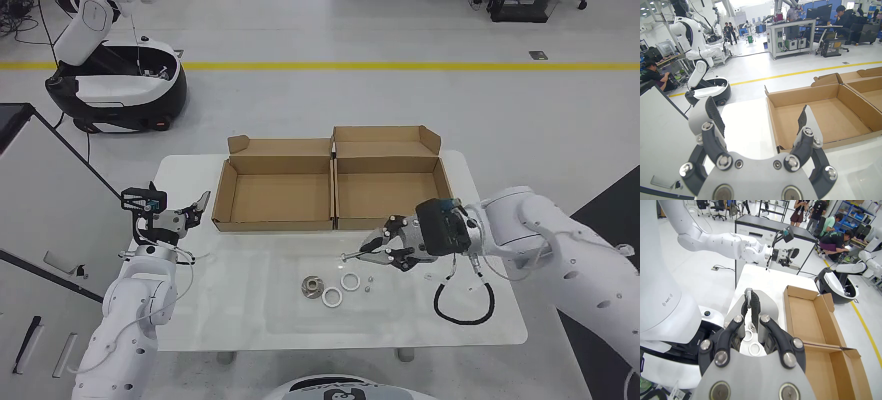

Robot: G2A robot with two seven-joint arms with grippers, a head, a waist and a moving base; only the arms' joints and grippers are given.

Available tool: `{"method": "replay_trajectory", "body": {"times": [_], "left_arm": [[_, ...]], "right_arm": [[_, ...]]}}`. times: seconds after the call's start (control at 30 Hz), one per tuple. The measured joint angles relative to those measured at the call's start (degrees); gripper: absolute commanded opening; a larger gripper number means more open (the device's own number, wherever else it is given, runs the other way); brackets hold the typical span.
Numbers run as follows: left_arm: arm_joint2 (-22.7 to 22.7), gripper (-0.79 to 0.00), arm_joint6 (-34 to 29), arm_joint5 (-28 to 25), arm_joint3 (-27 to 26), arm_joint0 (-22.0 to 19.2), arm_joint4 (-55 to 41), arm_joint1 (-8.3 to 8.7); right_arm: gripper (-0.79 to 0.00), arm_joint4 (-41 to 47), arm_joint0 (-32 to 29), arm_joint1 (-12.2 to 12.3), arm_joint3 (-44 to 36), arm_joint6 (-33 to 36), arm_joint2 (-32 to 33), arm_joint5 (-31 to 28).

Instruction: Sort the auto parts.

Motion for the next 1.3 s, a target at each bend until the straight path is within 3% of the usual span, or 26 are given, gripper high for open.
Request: {"method": "replay_trajectory", "body": {"times": [0.37,0.5,0.9,1.3], "left_arm": [[0.00,0.000,0.00,0.00,0.00,0.00,0.00,0.00],[0.00,0.000,0.00,0.00,0.00,0.00,0.00,0.00],[0.00,0.000,0.00,0.00,0.00,0.00,0.00,0.00],[0.00,0.000,0.00,0.00,0.00,0.00,0.00,0.00]], "right_arm": [[-0.785,-3.58,13.03,-6.89,5.25,-13.12,-11.90,0.04],[-0.785,-4.48,16.71,-8.74,6.72,-21.50,-14.29,0.04],[-0.785,-13.95,17.92,-9.66,4.56,-53.64,-16.24,0.04],[-0.785,-4.30,12.42,-11.59,-5.04,-52.09,-9.89,0.04]]}}
